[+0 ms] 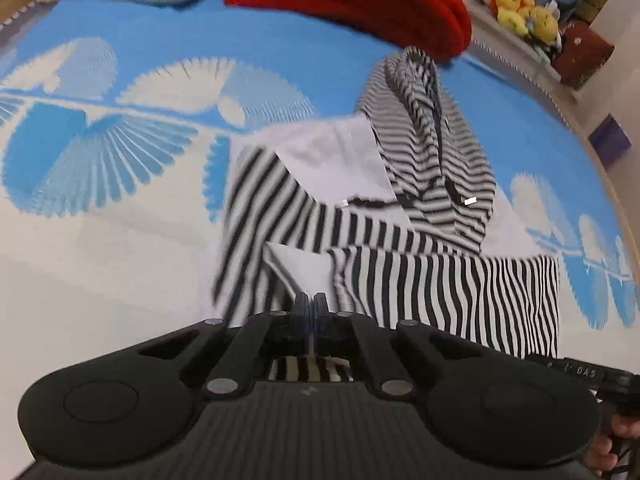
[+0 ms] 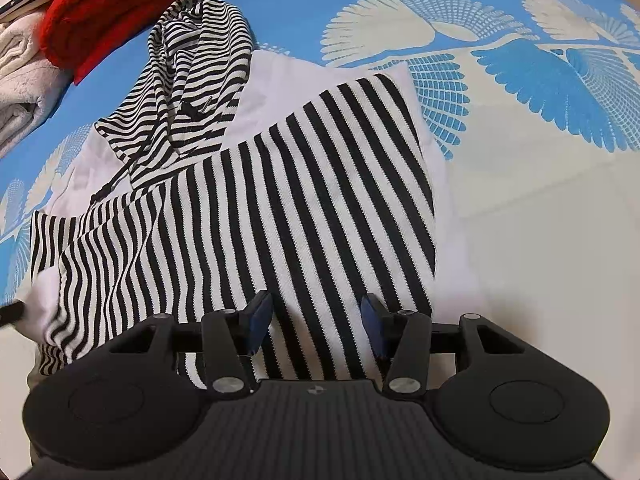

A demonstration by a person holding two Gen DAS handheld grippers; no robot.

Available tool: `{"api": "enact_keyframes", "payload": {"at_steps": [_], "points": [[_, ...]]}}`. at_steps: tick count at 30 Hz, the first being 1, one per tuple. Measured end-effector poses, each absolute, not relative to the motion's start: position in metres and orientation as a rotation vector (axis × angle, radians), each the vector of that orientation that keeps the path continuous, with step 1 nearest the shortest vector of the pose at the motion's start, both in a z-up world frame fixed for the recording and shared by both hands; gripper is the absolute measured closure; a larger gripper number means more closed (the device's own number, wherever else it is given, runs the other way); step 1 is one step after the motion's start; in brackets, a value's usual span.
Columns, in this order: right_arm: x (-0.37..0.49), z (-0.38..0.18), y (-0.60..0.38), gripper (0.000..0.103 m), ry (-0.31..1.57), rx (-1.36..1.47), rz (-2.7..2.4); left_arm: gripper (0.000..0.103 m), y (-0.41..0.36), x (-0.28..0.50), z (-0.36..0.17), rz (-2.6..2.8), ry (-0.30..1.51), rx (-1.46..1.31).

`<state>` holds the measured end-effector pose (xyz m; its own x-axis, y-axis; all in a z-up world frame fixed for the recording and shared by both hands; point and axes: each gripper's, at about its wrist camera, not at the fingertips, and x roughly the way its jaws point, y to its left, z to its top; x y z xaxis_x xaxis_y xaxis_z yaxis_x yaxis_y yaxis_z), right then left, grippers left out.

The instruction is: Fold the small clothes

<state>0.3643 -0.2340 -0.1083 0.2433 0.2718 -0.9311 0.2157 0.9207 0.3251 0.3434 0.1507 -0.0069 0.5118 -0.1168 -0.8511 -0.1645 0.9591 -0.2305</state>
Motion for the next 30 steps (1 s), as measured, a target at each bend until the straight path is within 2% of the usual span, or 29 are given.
{"api": "enact_keyframes", "payload": {"at_steps": [7,12,15,18,24,30], "points": [[0.365,-0.116,-0.242,0.052,1.357,0.392,-0.034,0.100,0.158,0.348,-0.042,0.068,1.203,-0.242],[0.365,-0.113,-0.243,0.052,1.348,0.413,-0.064,0.092,0.160,0.348,-0.019,0.059,1.065,-0.265],[0.364,-0.111,-0.242,0.052,1.341,0.416,-0.062,0.088,0.150,0.353,-0.033,-0.035,1.130,-0.317],[0.364,-0.115,-0.243,0.052,1.355,0.412,-0.063,0.087,0.139,0.357,-0.057,-0.010,1.236,-0.225],[0.366,-0.105,-0.245,0.052,1.324,0.424,-0.066,0.071,0.138,0.356,-0.046,-0.012,1.169,-0.239],[0.365,-0.111,-0.247,0.052,1.354,0.410,-0.071,0.068,0.133,0.358,-0.060,0.011,1.217,-0.222]]}}
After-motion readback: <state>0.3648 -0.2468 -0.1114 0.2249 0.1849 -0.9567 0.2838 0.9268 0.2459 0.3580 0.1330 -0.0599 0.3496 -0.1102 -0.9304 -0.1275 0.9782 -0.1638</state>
